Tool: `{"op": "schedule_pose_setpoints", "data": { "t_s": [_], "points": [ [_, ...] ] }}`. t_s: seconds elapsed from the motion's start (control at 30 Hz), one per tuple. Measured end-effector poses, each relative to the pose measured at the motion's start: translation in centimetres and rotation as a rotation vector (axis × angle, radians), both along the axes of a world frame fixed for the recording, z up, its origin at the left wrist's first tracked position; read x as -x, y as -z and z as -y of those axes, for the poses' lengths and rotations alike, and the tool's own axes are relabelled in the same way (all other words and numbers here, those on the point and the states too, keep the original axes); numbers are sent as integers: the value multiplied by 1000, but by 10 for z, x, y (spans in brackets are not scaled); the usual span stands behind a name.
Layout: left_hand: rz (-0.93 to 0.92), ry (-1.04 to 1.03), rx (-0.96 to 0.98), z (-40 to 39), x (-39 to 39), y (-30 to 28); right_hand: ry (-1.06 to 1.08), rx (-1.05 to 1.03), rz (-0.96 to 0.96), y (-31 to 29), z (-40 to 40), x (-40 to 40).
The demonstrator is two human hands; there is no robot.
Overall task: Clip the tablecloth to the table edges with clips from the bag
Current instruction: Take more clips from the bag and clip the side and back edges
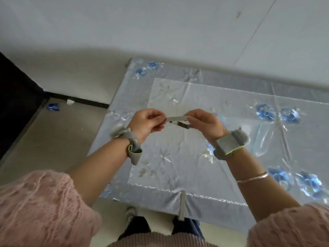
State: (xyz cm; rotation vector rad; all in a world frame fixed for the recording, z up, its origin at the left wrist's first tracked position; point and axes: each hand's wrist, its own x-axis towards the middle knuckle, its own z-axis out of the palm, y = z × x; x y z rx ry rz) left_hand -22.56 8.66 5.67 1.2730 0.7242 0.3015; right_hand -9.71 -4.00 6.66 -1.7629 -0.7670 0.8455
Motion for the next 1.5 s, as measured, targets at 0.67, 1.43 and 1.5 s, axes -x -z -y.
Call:
{"op": "schedule_pose_setpoints", "data": {
  "t_s": [0.67,1.43,1.5],
  "points": [
    [-300,205,102,-139,93,28,-384,-106,582,22,-140,98],
    [-635,-30,-132,-266,116,137,-68,756,54,106,-296,135],
    [-694,20,-183,-267,110,148,-80,866,186,110,-301,138]
  ]
}}
